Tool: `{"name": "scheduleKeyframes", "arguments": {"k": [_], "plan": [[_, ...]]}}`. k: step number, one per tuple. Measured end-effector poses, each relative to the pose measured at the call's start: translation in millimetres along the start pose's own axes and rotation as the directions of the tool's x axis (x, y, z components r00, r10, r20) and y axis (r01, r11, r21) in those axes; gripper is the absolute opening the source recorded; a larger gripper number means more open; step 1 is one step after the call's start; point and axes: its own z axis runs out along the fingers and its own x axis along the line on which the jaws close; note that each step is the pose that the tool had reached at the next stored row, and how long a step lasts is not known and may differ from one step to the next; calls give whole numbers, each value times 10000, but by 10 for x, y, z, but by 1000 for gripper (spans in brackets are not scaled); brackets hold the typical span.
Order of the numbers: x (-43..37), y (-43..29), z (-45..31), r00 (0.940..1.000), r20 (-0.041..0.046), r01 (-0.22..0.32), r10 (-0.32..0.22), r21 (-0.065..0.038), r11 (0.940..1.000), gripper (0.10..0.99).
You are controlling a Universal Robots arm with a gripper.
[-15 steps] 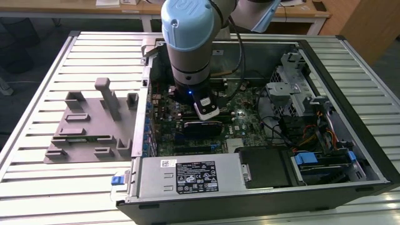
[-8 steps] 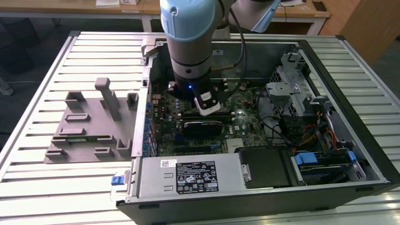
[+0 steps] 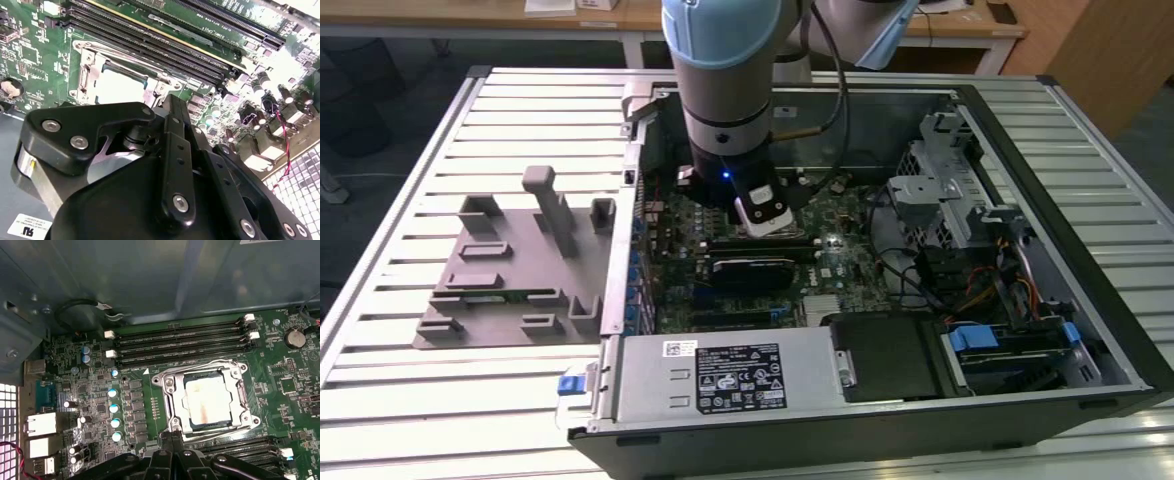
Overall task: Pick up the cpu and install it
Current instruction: 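Install the second cpu locking lever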
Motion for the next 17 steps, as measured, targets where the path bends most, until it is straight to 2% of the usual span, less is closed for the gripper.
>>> {"name": "scheduleKeyframes", "arguments": {"k": [3, 6, 8, 17], "plan": [[0, 1, -1, 10000, -6, 0, 0, 24, 10000, 106], [-35, 6, 2, 9999, -107, -26, 29, 228, 9997, 106], [-80, 12, 5, 9999, -137, -34, 39, 324, 9995, 106], [-382, 76, 38, 9998, -172, -39, 46, 382, 9993, 106]]}}
